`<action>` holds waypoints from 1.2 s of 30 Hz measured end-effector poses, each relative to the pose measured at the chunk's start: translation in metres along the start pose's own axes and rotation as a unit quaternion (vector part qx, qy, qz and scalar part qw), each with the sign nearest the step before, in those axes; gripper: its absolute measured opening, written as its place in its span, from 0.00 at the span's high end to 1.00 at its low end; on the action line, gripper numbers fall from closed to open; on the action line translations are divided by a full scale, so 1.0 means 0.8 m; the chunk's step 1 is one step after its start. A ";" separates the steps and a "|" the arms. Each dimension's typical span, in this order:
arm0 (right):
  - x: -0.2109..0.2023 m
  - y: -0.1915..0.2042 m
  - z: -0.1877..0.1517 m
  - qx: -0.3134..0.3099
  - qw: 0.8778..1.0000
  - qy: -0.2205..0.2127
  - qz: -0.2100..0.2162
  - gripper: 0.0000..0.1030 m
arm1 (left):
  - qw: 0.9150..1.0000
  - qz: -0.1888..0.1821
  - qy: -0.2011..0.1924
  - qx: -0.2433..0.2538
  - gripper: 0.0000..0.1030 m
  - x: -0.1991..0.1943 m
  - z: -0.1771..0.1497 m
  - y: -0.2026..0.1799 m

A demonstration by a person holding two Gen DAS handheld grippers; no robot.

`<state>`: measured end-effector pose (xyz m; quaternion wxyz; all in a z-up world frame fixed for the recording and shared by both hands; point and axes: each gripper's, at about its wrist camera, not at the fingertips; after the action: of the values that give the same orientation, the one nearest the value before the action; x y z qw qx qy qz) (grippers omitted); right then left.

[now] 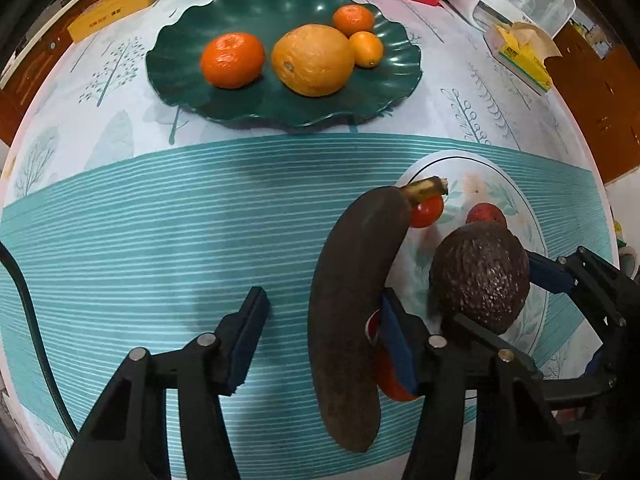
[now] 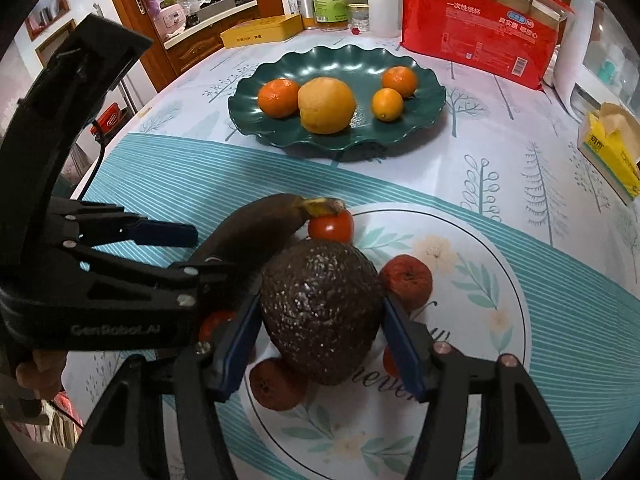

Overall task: Organize fruits
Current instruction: 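Grasp the dark banana with the left tool while the right tool grasps the avocado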

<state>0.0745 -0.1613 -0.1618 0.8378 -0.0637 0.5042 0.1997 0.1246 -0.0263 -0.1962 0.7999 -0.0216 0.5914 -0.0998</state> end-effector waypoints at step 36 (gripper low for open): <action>-0.075 0.006 0.018 0.042 0.998 -0.052 0.012 0.40 | 0.999 0.022 -0.031 0.024 0.71 -0.096 -0.006 -0.006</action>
<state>0.0601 -0.1686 -0.1023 0.8621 -0.0116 0.4691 0.1913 0.0980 -0.0162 -0.1244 0.8202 0.0072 0.5640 -0.0953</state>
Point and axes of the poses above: each gripper's, at about its wrist camera, not at the fingertips, and x roughly the way its jaws point, y to its left, z to its top, and after that the axes turned 4 degrees about -y, right-handed
